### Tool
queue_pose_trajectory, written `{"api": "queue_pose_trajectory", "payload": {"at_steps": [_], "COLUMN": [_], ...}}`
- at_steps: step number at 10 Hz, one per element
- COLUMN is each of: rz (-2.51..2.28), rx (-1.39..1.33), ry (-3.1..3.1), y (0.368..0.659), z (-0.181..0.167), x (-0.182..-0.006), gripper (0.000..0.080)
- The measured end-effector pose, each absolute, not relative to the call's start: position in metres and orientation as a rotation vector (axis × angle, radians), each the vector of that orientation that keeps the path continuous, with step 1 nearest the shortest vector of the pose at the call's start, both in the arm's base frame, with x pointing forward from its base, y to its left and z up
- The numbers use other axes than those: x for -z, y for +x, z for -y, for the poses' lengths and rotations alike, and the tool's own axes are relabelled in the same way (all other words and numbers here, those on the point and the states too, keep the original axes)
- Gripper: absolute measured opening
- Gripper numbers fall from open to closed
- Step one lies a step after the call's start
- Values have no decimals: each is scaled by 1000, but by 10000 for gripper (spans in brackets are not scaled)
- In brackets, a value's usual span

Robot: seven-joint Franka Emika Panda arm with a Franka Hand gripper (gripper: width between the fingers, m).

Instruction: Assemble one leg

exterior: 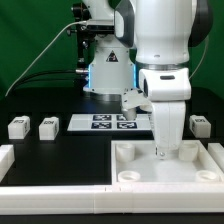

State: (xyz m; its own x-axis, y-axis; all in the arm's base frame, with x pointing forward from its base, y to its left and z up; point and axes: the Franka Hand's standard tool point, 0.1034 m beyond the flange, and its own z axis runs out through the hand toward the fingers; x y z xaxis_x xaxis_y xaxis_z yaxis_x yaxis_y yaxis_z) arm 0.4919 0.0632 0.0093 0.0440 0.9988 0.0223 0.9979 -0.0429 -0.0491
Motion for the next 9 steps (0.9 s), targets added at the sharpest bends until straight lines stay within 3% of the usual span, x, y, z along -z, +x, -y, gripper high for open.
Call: {"api": "queue_pose_trajectory", "payload": {"at_steps": [1,2,3,9], "rz": [2123,2100,2073,1853], "rx": [-27,-24,-18,31], "ry": [-2248,-2274,-2308,-2536], "y": [492,492,491,484], "z": [-63,-64,-65,-68], "x": [-10,-14,-20,-55], "gripper": [566,633,644,649]}}
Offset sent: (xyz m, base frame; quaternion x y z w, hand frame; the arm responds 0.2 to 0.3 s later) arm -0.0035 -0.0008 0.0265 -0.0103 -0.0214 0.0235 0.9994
